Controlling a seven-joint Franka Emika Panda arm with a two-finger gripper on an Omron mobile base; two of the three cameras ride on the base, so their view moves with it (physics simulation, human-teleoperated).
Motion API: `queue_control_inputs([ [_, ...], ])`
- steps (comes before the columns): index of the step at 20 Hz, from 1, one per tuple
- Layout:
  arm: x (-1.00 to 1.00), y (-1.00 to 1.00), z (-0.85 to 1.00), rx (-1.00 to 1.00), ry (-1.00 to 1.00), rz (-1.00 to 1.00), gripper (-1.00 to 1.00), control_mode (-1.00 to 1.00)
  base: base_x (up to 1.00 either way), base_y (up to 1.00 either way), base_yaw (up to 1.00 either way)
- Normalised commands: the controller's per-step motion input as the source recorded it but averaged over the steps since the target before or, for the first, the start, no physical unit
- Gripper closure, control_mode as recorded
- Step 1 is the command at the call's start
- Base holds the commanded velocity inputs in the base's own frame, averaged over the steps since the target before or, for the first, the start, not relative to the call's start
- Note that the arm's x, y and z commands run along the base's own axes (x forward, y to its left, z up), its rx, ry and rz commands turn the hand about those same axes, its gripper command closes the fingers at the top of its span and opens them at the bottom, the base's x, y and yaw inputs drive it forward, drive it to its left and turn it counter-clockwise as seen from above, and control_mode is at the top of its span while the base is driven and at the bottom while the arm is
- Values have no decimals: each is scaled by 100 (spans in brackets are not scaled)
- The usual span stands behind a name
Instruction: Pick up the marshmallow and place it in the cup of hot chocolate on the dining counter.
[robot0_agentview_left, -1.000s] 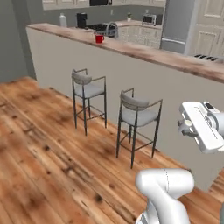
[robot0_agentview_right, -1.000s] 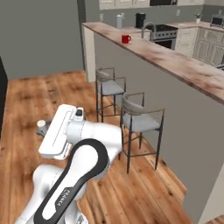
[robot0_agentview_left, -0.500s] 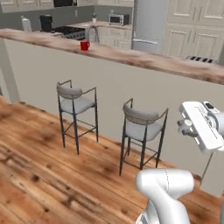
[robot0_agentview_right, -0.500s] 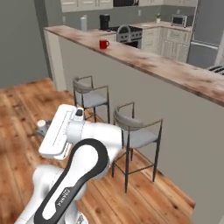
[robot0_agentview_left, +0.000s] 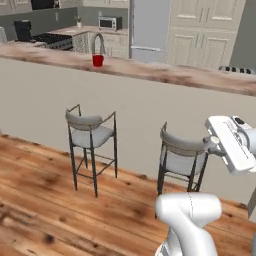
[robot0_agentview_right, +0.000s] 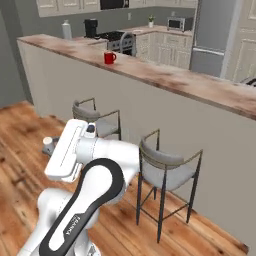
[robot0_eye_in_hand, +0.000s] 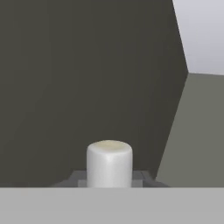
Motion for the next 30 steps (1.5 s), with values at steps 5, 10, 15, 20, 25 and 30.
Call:
queue_control_inputs([
  [5,0,0,0,0,0,0,100,100,74,100,-33],
  [10,0,0,0,0,0,0,100,100,80,100,-35],
  [15,0,0,0,0,0,0,100,100,84,100,-38],
  [20,0,0,0,0,0,0,100,100,98,100,-41],
  [25,0,0,0,0,0,0,100,100,100,100,-38],
  [30,0,0,0,0,0,0,100,100,94,100,-29],
])
